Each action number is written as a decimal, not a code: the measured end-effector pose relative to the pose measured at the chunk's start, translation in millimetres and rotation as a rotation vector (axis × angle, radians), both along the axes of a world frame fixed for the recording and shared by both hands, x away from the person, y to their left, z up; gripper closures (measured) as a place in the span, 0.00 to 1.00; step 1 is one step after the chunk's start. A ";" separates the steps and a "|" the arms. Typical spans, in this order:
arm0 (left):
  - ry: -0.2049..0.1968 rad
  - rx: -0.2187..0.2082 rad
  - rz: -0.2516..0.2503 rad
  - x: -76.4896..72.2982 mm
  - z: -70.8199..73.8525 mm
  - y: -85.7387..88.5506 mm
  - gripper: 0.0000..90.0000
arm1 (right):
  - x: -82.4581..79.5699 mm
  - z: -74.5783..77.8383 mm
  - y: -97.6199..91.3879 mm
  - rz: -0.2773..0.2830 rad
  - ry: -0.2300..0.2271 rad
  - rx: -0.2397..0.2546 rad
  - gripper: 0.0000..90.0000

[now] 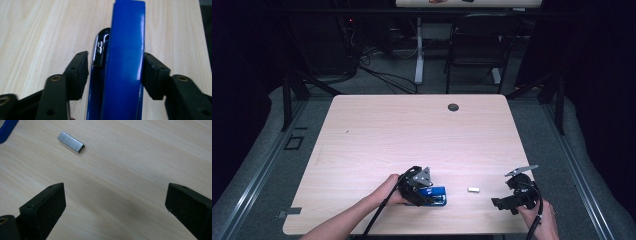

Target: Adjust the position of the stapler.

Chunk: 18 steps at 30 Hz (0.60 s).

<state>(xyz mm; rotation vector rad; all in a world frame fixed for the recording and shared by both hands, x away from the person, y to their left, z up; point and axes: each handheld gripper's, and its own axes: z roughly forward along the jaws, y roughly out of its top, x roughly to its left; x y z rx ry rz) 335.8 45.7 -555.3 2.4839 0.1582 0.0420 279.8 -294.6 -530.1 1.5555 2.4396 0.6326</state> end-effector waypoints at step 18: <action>0.062 -0.052 0.118 6.1 14.0 1.2 0.05 | -4.9 4.2 9.3 0.059 -0.055 -0.052 0.04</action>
